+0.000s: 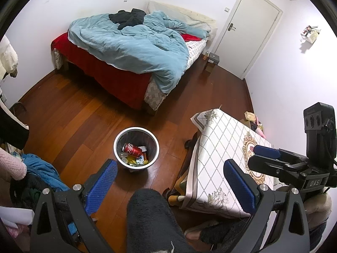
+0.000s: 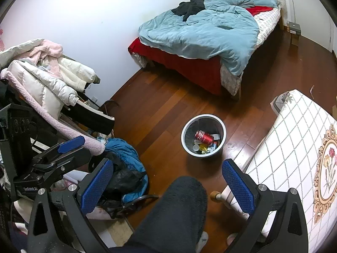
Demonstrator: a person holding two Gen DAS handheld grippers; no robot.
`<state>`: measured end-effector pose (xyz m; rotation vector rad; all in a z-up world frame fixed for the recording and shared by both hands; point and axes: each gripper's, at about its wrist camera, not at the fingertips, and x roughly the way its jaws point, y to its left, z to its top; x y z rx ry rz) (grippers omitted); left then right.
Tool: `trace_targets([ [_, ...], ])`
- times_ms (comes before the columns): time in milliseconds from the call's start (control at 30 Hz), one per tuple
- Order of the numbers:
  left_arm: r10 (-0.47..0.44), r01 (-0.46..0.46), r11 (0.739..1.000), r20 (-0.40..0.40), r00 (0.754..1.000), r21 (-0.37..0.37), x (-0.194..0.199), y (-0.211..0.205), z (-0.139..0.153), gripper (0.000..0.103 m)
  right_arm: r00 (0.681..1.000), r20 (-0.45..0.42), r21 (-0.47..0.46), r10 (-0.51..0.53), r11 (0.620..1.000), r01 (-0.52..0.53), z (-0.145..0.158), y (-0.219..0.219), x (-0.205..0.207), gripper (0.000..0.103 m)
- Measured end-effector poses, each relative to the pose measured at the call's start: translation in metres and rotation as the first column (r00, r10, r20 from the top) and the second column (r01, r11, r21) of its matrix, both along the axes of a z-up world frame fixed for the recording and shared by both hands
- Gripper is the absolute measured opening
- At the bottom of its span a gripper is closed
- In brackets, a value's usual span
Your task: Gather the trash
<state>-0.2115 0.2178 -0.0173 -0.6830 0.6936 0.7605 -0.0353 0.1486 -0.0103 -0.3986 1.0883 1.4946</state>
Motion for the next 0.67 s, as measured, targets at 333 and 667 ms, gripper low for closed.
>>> trace_targets([
  [333,0.005,-0.005,1.000,0.000,1.000,0.005,-0.0020,-0.0011,0.0009,0.103,1.000,-0.001,0.000,0.002,1.000,-0.002,-0.0002,0.0020,-0.0027,0.103],
  [667,0.007,-0.007,1.000,0.014,1.000,-0.005,-0.0048,-0.0038,0.0026,0.103,1.000,0.001,-0.008,0.013,1.000,-0.013,-0.0014,0.0054,-0.0092,0.103],
])
